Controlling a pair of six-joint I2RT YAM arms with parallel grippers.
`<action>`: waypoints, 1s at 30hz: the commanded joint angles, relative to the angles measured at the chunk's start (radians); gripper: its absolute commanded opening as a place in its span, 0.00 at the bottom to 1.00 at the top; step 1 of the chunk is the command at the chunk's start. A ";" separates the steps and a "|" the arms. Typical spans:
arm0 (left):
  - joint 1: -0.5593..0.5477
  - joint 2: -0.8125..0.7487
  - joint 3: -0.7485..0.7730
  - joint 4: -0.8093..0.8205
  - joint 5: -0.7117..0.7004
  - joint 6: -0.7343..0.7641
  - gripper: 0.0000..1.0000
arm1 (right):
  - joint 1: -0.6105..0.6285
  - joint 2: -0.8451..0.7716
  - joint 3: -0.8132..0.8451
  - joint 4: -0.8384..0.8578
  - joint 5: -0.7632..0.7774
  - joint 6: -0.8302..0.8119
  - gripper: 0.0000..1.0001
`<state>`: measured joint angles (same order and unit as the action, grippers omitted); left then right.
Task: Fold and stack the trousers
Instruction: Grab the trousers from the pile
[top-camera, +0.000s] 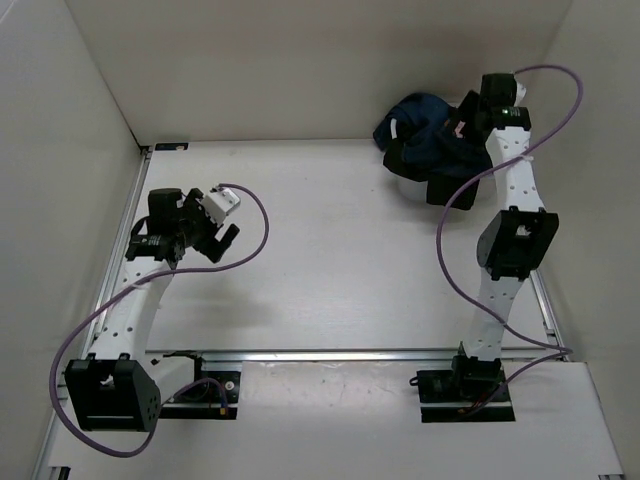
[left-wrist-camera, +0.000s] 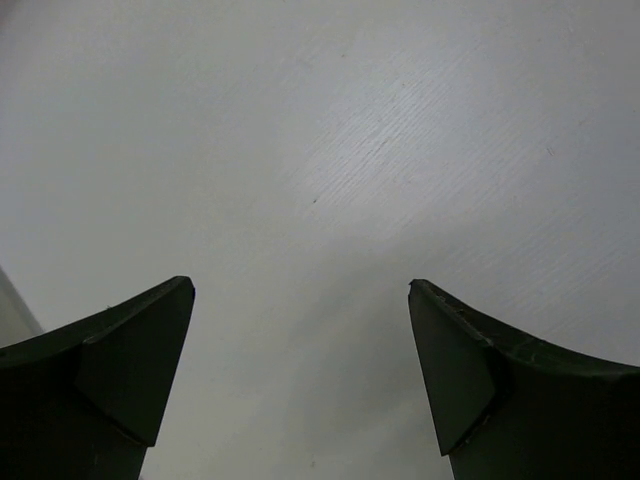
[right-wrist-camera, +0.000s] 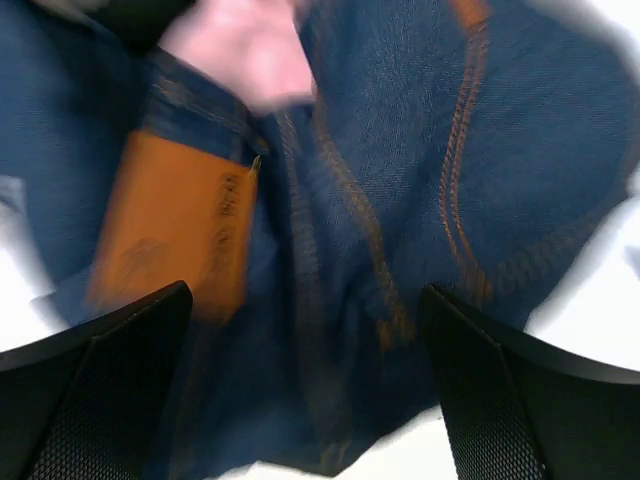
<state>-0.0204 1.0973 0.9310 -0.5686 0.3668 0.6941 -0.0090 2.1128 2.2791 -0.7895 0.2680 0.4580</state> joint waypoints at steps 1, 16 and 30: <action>0.005 0.001 0.005 -0.017 0.099 -0.001 1.00 | 0.015 0.054 0.023 0.033 -0.167 0.016 0.99; 0.005 -0.059 -0.046 -0.017 0.051 -0.001 1.00 | 0.156 -0.279 -0.079 0.085 -0.129 -0.135 0.00; 0.034 -0.129 -0.006 0.022 -0.124 -0.172 1.00 | 1.021 -0.556 0.076 0.495 -0.182 -0.542 0.00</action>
<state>-0.0002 0.9962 0.8803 -0.5770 0.3183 0.5838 0.9928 1.6127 2.3070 -0.4877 0.1375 0.0105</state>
